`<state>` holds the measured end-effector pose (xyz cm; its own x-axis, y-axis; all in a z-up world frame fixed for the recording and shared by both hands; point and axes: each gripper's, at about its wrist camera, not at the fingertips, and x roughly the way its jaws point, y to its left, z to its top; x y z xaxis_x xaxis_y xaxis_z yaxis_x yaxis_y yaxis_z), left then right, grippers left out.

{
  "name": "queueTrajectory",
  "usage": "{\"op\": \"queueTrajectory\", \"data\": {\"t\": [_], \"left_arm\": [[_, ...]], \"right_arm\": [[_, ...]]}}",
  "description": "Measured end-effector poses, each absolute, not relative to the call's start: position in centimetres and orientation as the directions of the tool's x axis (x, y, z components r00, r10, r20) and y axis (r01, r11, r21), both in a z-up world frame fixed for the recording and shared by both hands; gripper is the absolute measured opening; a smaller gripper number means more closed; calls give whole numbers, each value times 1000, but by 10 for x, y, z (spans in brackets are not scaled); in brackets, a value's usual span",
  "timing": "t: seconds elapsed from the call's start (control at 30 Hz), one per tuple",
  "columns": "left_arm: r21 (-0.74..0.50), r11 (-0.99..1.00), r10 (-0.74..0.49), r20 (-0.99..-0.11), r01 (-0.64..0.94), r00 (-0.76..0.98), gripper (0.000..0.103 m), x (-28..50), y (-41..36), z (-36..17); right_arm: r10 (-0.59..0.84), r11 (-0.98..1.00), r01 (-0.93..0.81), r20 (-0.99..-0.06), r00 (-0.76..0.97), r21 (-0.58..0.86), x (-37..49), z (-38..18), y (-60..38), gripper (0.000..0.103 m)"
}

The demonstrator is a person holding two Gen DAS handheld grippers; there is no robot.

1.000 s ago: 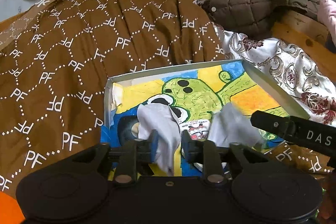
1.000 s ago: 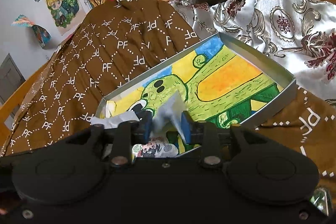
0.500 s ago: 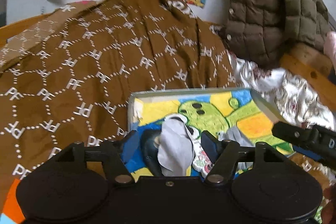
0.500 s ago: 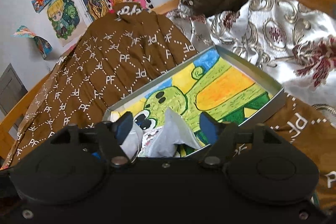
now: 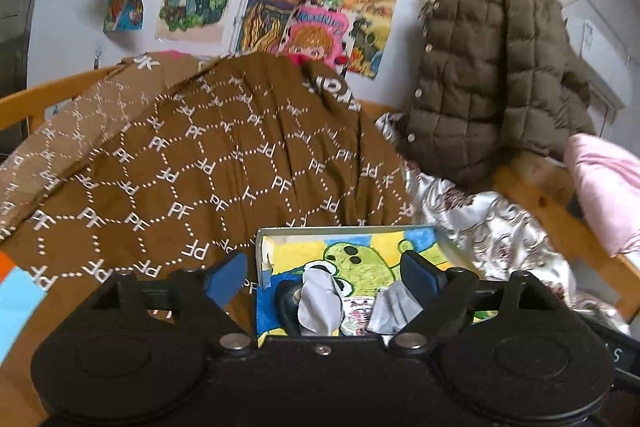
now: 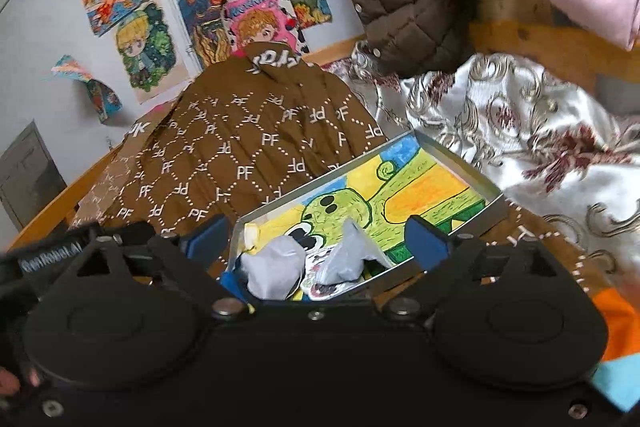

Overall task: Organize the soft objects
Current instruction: 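Move both tools back from the tray to the pile of soft items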

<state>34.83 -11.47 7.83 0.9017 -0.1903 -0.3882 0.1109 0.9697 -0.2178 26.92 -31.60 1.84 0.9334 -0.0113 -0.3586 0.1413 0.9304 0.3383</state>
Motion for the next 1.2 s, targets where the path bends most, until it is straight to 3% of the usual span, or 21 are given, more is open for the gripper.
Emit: {"op": "queueTrajectory", "data": {"t": [0.1,0.6,0.9,1.2], "left_arm": [[-215,969,-195,-366,121,910,92,323,-106,90],[-213,964,-215,-279,158,936,102,213,-65,121],[-267,949,-232,-235,167,944,102,160,-40,114],[-217,963,-209,-215,162,954,102,117,-23,103]], "right_arm": [[-34,938,142,-326,945,316,244,38,-311,102],[-75,965,124,-208,975,230,111,100,-275,102],[-60,979,88,-153,986,183,79,100,-248,102],[-91,983,110,-132,987,148,68,90,-230,103]]}}
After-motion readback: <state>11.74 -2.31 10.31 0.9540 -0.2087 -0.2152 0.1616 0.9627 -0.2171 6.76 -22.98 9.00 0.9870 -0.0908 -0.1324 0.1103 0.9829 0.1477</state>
